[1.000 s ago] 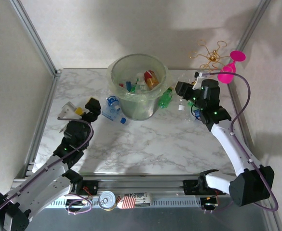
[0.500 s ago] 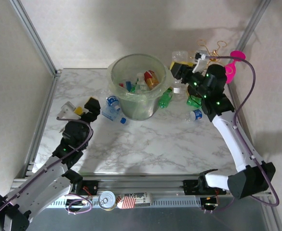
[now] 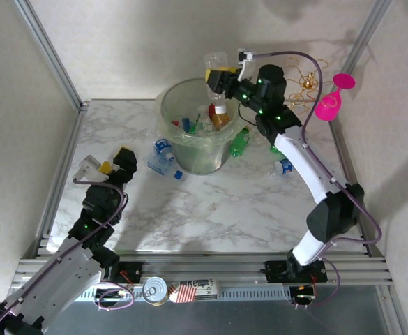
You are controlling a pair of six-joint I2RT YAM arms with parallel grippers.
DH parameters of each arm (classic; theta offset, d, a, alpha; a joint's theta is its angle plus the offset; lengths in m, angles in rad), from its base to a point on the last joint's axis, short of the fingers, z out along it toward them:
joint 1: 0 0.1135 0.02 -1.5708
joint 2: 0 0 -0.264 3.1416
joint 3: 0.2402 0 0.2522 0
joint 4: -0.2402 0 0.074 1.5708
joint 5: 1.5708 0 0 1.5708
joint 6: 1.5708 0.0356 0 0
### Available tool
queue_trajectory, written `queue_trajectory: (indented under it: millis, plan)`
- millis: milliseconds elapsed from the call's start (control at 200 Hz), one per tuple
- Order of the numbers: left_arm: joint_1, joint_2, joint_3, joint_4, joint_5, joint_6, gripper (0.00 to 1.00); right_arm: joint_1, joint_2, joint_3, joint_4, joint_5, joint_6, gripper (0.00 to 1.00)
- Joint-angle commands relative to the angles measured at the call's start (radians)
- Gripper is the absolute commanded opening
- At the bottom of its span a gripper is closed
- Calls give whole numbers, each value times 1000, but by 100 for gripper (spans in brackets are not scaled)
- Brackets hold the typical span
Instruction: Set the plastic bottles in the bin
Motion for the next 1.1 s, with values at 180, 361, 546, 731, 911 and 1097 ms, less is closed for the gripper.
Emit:
queue_trajectory:
  millis: [180, 361, 546, 731, 911, 1097]
  plan:
    - [16, -56, -14, -66, -27, -18, 100, 18, 207, 185, -33, -48, -10, 49]
    - [20, -80, -21, -84, -53, -16, 100, 57, 232, 141, -87, 11, -60, 51]
    - [24, -63, -23, -65, -33, -24, 100, 88, 234, 109, -133, 107, -108, 74]
    - [27, -18, -17, -48, 8, -41, 100, 93, 212, 140, -168, 155, -142, 95]
    - [28, 9, -16, -29, 26, -56, 100, 93, 117, 96, -156, 202, -172, 99]
    - [31, 46, -3, -9, 35, -67, 100, 93, -36, -56, -103, 274, -194, 99]
